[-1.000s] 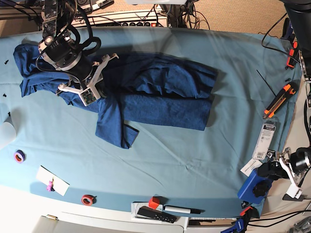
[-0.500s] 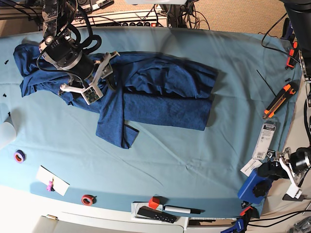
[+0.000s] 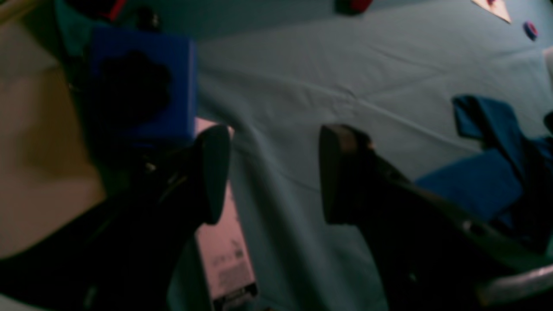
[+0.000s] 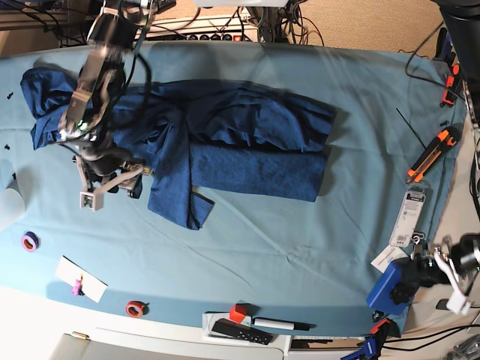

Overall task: Layout the t-shirt on the table in an organized manner, then fold the t-shirt properly
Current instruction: 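Lift the sleeve with the right gripper and fold it over the shirt, then drag the right gripper across the shirt strip toward its other end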

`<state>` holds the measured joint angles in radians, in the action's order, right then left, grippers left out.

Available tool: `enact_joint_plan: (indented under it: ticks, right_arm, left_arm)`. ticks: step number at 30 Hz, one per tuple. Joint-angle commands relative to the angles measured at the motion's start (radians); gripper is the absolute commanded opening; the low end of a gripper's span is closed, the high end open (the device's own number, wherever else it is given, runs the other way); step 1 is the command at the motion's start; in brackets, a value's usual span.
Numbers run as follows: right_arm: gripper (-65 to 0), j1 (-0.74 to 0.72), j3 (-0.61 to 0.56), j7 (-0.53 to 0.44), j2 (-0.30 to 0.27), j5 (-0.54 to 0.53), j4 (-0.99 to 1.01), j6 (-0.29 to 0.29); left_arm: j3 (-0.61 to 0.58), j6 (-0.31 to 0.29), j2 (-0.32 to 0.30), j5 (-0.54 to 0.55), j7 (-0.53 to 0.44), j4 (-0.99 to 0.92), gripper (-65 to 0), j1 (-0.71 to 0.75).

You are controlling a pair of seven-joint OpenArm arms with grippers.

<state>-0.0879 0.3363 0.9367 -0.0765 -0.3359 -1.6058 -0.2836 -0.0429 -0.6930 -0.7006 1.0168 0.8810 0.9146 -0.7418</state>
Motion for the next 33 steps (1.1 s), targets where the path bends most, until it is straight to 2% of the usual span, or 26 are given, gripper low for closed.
enact_joint_plan:
  ticks: [1, 4, 10, 15, 16, 18, 19, 20, 22, 25, 29, 33]
  right_arm:
    - [-33.3, -0.039, 0.016, -0.023, -0.003, -0.034, 0.038, -0.021]
    - [-33.3, -0.105, 0.058, -0.028, -0.003, -0.099, 0.189, -0.052]
    - [-33.3, -0.216, 0.09, -0.028, -0.002, -0.206, 0.442, -0.159]
    - [-34.1, -0.275, 0.089, -0.017, 0.019, -0.225, 0.558, -0.202]
    - [-37.9, -0.278, 0.089, -0.007, 0.025, -0.225, 0.559, -0.214]
    - [-52.4, -0.278, 0.089, 0.024, 0.03, -0.249, 0.559, -0.267]
    - [-61.1, -0.278, 0.089, 0.054, 0.03, -0.291, 0.559, -0.306]
    - [-65.0, -0.278, 0.089, 0.098, 0.029, -0.353, 0.558, -0.349]
    - [-65.0, -0.277, 0.091, 0.198, 0.03, -0.499, 0.542, -0.415]
    - [-65.0, -0.266, 0.091, 0.33, 0.033, -0.665, 0.484, -0.415]
    - [-65.0, -0.212, 0.09, 0.389, 0.053, -0.692, 0.336, -0.415]
    - [-65.0, -0.12, 0.087, 0.424, 0.099, -0.692, 0.141, -0.415]
  left_arm:
    - [0.009, -0.005, -0.02, 0.022, -0.029, 0.015, -31.6, -0.044]
    - [0.009, -0.005, -0.019, 0.022, -0.03, 0.015, -31.6, -0.059]
    - [0.009, -0.005, -0.017, 0.022, -0.042, 0.015, -31.6, -0.061]
    - [0.009, -0.005, -0.017, 0.022, -0.04, 0.015, -31.6, -0.061]
    - [0.009, -0.005, -0.017, 0.021, -0.04, 0.015, -31.6, -0.061]
    - [0.009, -0.005, -0.017, 0.021, -0.04, 0.015, -31.6, -0.061]
    - [0.009, -0.005, -0.017, 0.021, -0.04, 0.015, -31.6, -0.061]
    - [0.009, -0.005, -0.017, 0.021, -0.04, 0.015, -31.6, -0.061]
    - [0.009, -0.005, -0.017, 0.01, -0.042, 0.015, -31.6, -0.061]
    - [0.009, -0.005, -0.017, -0.019, -0.043, 0.015, -31.6, -0.061]
    - [0.009, -0.005, -0.018, -0.038, -0.043, 0.015, -31.6, -0.061]
    - [0.009, 0.004, -0.017, -0.038, -0.045, 0.015, -31.6, -0.061]
